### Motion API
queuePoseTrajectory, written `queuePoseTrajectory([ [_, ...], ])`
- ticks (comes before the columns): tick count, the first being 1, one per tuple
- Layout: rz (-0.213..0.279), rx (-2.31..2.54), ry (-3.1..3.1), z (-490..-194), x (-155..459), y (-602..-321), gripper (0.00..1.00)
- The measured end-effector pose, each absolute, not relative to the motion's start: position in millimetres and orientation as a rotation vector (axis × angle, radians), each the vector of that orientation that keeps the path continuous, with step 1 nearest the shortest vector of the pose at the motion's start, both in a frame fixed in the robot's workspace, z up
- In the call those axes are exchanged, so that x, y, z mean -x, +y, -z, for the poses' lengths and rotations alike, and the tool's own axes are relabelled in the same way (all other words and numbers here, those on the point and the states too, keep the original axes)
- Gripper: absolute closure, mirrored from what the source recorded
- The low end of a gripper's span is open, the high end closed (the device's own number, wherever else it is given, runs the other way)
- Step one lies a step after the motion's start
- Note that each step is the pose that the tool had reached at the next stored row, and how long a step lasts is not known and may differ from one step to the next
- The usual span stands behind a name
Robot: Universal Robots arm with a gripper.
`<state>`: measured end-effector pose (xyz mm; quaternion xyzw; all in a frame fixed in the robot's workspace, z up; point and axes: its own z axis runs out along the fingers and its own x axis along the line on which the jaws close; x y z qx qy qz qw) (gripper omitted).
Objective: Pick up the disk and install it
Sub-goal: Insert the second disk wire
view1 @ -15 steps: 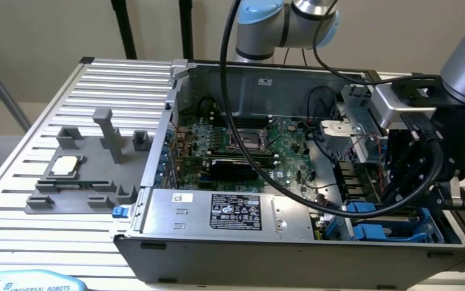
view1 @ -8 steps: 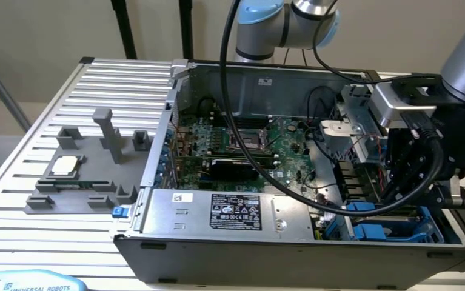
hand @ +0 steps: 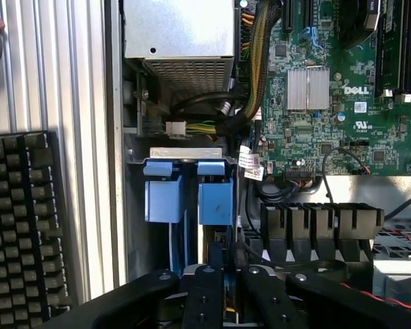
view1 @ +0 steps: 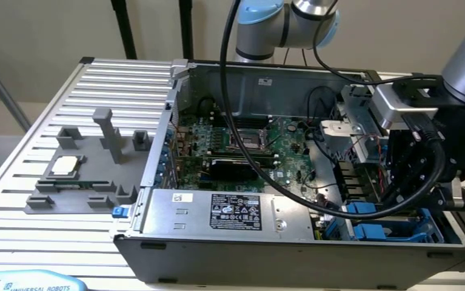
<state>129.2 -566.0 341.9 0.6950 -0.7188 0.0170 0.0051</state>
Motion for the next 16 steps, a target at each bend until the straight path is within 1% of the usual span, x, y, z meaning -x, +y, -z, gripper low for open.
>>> queuePoseTrajectory([
  [16, -0.053, -2.177, -2.251, -341.2, -129.2, -564.1, 0.84],
])
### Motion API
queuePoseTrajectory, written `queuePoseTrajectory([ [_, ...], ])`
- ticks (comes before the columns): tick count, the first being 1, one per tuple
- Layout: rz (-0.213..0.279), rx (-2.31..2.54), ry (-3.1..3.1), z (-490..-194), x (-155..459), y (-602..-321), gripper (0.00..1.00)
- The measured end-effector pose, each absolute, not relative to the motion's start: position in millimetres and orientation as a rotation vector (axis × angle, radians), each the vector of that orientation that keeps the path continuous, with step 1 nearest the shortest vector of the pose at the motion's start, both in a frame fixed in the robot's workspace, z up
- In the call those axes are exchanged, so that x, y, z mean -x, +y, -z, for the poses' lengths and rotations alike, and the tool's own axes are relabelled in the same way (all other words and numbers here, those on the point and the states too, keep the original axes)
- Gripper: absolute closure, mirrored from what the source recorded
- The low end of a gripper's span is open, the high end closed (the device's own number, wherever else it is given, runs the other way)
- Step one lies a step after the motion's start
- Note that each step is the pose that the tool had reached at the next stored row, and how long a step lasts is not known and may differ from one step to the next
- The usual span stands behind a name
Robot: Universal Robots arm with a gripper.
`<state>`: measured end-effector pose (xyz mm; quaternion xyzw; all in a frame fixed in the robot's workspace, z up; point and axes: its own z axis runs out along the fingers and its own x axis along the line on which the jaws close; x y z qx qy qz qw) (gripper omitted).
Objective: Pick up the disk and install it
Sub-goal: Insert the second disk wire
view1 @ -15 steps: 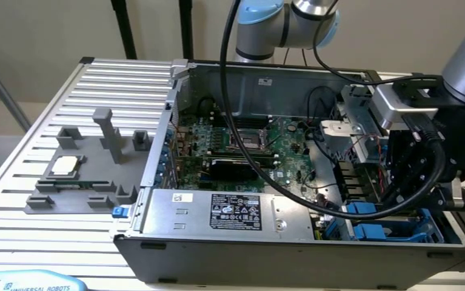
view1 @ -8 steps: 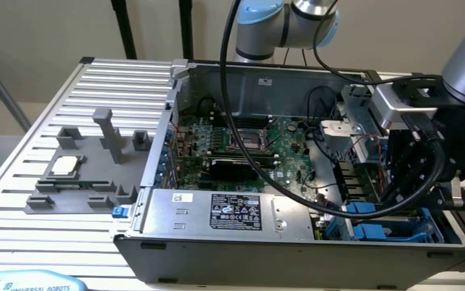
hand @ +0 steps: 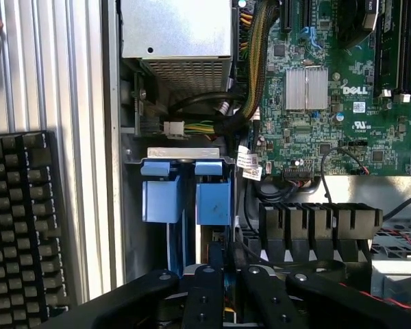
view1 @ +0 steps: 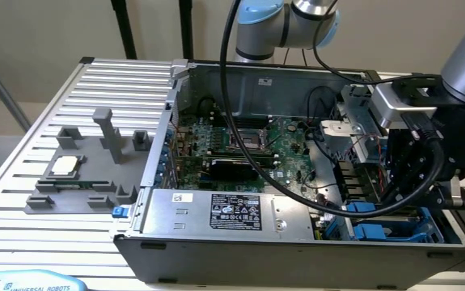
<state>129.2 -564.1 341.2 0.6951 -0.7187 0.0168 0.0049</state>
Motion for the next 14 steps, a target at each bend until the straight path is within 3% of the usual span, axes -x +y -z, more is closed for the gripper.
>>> queuePoseTrajectory([
  [14, -0.047, -2.184, -2.249, -335.1, -129.2, -565.4, 0.84],
])
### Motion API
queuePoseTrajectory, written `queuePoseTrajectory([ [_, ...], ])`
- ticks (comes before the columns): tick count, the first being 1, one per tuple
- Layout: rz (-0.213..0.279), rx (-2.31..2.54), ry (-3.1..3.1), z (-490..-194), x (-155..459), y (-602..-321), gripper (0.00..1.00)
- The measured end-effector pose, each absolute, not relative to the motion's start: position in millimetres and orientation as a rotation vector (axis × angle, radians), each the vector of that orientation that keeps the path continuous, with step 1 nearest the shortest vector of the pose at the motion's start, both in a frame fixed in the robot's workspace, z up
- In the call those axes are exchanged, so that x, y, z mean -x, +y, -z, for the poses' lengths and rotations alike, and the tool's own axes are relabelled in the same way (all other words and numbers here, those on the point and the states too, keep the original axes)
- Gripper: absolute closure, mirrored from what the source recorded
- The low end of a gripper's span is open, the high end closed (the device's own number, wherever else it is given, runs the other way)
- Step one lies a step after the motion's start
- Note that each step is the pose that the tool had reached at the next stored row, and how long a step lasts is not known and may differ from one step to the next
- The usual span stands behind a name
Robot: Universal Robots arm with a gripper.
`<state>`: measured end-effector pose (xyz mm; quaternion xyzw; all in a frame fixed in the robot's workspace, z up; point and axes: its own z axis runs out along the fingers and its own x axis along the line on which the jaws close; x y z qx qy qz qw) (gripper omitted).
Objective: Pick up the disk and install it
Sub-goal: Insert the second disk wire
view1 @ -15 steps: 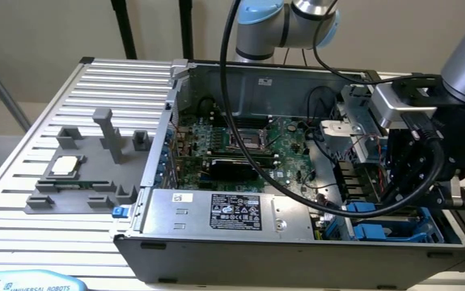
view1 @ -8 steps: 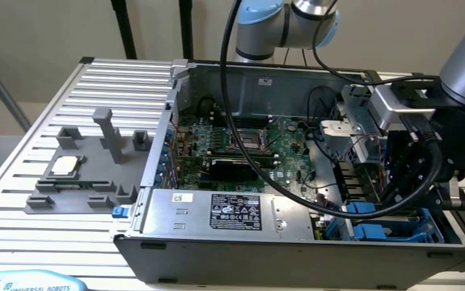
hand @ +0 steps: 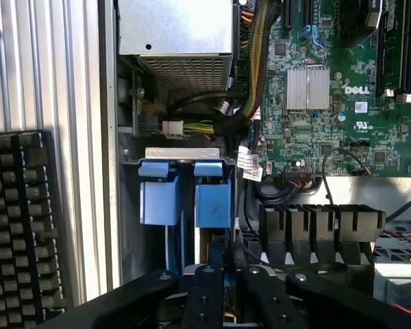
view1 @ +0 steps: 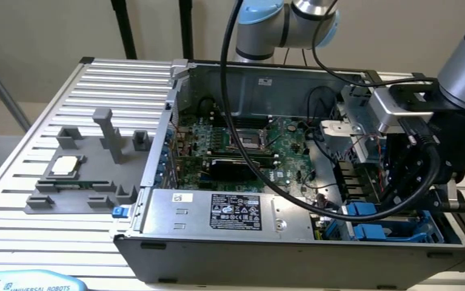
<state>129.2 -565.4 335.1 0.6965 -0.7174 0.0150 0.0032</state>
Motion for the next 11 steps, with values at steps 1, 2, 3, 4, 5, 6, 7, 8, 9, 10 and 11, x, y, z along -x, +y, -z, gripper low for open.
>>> queuePoseTrajectory([
  [1, -0.046, -2.184, -2.249, -334.6, -129.2, -565.6, 0.84],
  [2, -0.045, -2.185, -2.250, -334.3, -129.2, -565.7, 0.84],
  [3, -0.044, -2.186, -2.250, -334.2, -129.2, -565.6, 0.84],
  [4, -0.044, -2.186, -2.250, -334.1, -129.2, -565.6, 0.84],
  [5, -0.042, -2.187, -2.251, -333.7, -129.3, -565.5, 0.82],
  [6, -0.041, -2.188, -2.251, -333.4, -129.3, -565.6, 0.82],
  [7, -0.042, -2.187, -2.251, -334.9, -129.2, -565.7, 0.82],
  [8, -0.043, -2.187, -2.250, -337.5, -129.3, -565.7, 0.76],
  [9, -0.043, -2.187, -2.250, -340.1, -129.3, -565.6, 0.76],
  [10, -0.042, -2.187, -2.250, -342.5, -129.2, -565.6, 0.76],
  [11, -0.043, -2.187, -2.250, -344.8, -129.0, -565.6, 0.76],
])
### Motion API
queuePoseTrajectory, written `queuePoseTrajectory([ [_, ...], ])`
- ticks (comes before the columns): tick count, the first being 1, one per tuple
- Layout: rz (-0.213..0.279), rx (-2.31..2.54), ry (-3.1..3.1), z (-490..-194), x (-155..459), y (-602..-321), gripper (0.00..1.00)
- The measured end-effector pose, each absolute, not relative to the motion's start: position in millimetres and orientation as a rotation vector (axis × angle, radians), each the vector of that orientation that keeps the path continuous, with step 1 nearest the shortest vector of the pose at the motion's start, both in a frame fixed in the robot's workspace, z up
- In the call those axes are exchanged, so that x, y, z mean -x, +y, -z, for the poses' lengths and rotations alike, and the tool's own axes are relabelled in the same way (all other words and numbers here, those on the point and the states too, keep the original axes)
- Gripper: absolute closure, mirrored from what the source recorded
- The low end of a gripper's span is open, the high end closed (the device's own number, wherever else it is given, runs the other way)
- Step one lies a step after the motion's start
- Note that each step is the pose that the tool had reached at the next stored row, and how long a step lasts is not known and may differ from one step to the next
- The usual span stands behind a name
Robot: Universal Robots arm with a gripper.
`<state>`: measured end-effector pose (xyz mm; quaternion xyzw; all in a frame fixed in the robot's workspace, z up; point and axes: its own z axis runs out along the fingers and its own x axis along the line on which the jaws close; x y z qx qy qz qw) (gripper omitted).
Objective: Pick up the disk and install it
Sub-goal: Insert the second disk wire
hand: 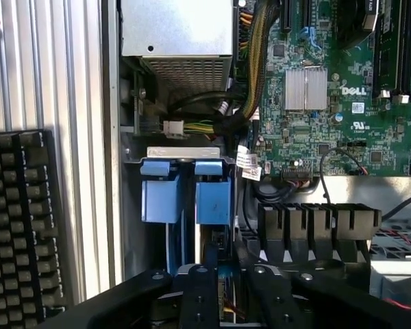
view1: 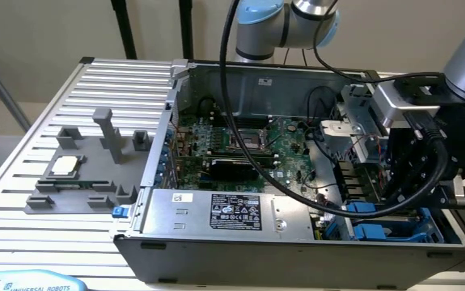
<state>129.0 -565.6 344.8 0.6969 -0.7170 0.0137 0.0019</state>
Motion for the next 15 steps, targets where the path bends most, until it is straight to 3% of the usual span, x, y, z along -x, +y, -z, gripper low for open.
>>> queuePoseTrajectory([
  [15, -0.043, -2.191, -2.246, -347.6, -110.8, -565.6, 0.76],
])
